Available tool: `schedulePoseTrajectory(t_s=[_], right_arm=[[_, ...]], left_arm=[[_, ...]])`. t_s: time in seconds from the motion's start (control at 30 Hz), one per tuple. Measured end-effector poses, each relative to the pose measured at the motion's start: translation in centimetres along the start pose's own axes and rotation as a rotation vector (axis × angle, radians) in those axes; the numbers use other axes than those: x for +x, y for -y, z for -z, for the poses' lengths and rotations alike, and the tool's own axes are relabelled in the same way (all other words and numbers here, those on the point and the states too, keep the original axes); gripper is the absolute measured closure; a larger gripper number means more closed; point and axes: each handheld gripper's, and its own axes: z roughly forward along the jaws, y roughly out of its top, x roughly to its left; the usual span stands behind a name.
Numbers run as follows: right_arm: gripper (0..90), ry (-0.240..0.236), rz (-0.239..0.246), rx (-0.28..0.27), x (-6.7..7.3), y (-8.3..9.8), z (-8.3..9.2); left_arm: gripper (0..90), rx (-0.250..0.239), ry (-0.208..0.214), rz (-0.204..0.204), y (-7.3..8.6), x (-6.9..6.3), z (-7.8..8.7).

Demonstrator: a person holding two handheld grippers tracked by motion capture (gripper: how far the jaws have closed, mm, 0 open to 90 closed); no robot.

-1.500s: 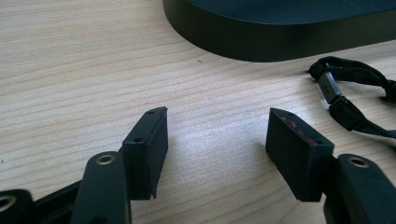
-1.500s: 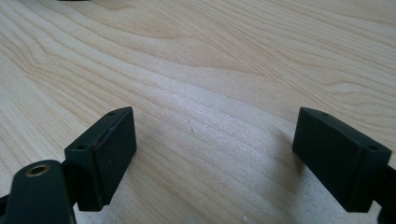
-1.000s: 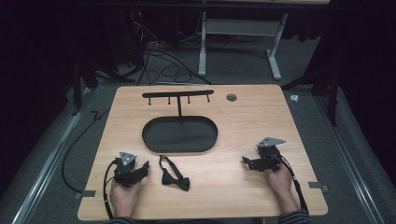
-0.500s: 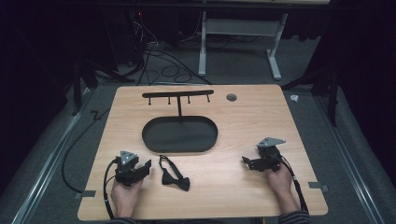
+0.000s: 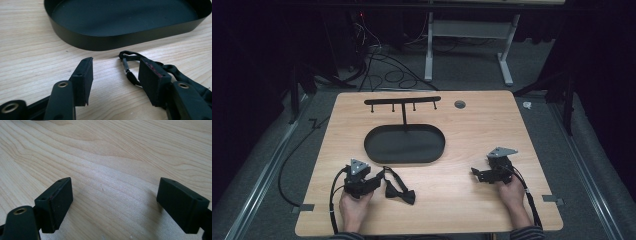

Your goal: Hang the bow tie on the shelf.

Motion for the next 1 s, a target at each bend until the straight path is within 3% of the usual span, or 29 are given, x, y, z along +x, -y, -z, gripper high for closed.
schedulePoseTrajectory(t_s=[0.4,0.53,1.0], right_arm=[[14.3,0.000,0.000,0.000,0.0,0.0,0.0],[14.3,0.000,0.000,0.000,0.0,0.0,0.0],[14.3,0.000,0.000,0.000,0.0,0.0,0.0]], left_arm=[[52.9,0.041,0.034,0.000,-0.5,-0.7,-1.1],[57.1,0.065,0.028,-0.014,-0.8,-1.0,-2.0],[75.8,0.081,-0.002,-0.027,-0.7,-1.2,-3.2]])
